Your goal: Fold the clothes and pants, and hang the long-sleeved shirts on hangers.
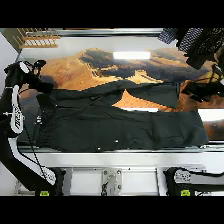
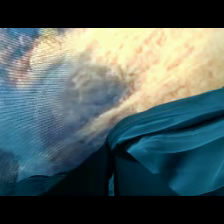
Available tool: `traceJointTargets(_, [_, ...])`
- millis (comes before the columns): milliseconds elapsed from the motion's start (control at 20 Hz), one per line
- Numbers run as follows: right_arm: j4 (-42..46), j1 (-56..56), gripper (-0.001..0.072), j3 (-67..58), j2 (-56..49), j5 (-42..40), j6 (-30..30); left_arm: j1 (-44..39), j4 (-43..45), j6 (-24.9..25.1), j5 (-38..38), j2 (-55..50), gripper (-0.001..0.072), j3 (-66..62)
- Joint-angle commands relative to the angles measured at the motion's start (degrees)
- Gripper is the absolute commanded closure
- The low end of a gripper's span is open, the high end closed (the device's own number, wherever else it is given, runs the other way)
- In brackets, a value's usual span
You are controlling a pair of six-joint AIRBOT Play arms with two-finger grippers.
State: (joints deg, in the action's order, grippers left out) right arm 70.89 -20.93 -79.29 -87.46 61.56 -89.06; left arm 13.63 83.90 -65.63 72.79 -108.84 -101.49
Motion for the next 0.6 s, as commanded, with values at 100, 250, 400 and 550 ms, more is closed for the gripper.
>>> traceJointTargets(100, [0.5, 7.4, 0.0180, -21.0, -19.8, -0.8, -9.0, 0.0, 0.0, 0.0, 0.8, 0.1, 0.0697, 0.0])
traceJointTargets(250, [0.5, 9.1, 0.0180, -28.2, -26.6, -2.2, -13.8, 0.0, 0.0, 0.0, 0.7, 0.1, 0.0696, 0.0])
traceJointTargets(400, [0.5, 9.5, 0.0180, -31.1, -30.4, -3.0, -19.4, 0.0, 0.0, 0.0, 0.8, 0.1, 0.0696, 0.0])
traceJointTargets(550, [2.9, 9.5, 0.0182, -31.2, -31.5, -3.2, -23.8, 0.0, 0.0, 0.0, 0.7, 0.1, 0.0696, 0.0])
